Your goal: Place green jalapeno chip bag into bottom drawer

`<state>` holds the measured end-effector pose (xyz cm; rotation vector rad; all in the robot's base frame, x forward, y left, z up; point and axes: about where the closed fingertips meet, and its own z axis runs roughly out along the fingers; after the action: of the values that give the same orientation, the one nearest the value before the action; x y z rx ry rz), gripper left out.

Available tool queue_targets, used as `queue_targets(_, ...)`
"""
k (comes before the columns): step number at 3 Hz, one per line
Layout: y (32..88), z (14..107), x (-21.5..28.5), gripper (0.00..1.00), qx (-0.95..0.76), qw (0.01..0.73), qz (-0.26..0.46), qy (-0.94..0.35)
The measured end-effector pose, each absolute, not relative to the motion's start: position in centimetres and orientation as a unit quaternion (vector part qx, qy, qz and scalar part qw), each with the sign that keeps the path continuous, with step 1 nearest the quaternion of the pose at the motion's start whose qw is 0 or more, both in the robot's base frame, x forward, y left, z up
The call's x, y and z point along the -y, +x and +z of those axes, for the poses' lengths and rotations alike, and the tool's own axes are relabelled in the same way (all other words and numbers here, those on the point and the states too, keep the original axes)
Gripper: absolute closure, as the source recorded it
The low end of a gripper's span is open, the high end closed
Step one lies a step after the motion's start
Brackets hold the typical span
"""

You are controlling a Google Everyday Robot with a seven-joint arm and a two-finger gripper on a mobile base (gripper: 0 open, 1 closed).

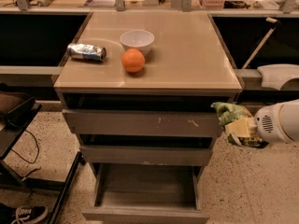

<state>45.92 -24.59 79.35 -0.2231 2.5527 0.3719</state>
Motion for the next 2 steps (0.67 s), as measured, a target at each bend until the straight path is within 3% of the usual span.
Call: queue_targets(2, 47.0, 76.9, 23.6, 1.0, -0.945, 0.283, 0.152, -0.063)
